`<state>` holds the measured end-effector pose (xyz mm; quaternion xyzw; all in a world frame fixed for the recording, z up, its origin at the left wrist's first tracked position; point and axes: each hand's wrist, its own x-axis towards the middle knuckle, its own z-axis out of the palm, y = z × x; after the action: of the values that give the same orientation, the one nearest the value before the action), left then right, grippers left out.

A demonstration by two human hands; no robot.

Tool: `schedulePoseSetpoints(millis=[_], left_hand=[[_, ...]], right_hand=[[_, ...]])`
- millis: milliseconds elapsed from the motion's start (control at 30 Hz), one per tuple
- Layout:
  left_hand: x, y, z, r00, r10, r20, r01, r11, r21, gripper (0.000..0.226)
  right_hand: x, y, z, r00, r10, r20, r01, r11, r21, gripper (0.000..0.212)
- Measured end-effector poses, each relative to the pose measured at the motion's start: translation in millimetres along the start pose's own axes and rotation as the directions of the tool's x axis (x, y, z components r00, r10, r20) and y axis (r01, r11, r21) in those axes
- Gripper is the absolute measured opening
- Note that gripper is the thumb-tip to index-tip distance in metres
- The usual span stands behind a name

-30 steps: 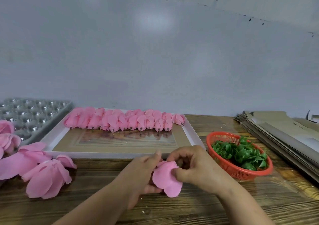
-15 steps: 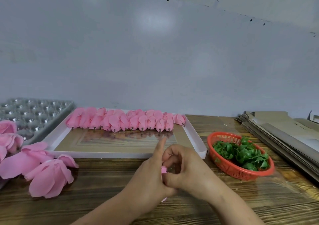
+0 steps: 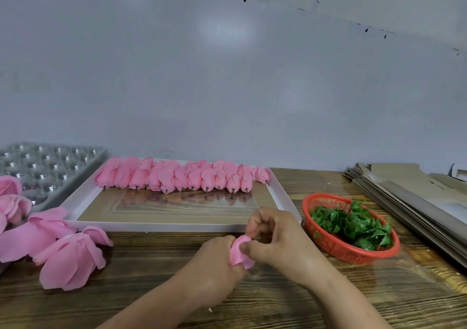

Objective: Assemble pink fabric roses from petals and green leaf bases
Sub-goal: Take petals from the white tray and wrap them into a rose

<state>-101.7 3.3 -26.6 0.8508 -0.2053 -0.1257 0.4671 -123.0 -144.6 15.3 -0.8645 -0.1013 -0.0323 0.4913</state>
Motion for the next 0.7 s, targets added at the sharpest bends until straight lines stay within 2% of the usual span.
schedulePoseSetpoints(millis=[100,267,433,567,633,700], left_hand=[[-1,-2,1,0.997,-0.028,0.067,0.033,0.997,-0.066,0.025],[-3,-4,-2,0.988,-0.043,0.146,0.065,0.986,-0.152,0.025],[-6,-3,-4,0.978,-0.051,0.202,0.095,0.971,-0.218,0.018],[-7,0,-11,0.936,-0.062,0.348,0.173,0.939,-0.298,0.008],[-8,2,-15,0.901,-0.036,0.432,0.215,0.902,-0.374,0.007],[-9,3,-18,0.887,-0.006,0.462,0.228,0.876,-0.426,0.01]], right_hand=[[0,2,-4,0.999,-0.02,0.04,0.019,0.999,0.026,0.012],[2,12,-26,0.996,-0.083,-0.032,0.087,0.984,0.156,0.013],[-1,15,-35,0.977,-0.161,0.139,0.145,0.983,0.115,0.027],[-2,12,-32,0.956,-0.163,0.244,0.157,0.987,0.044,0.032],[-1,11,-31,0.946,-0.155,0.283,0.138,0.987,0.081,0.031],[-2,12,-32,0.946,-0.142,0.291,0.089,0.978,0.188,0.028]])
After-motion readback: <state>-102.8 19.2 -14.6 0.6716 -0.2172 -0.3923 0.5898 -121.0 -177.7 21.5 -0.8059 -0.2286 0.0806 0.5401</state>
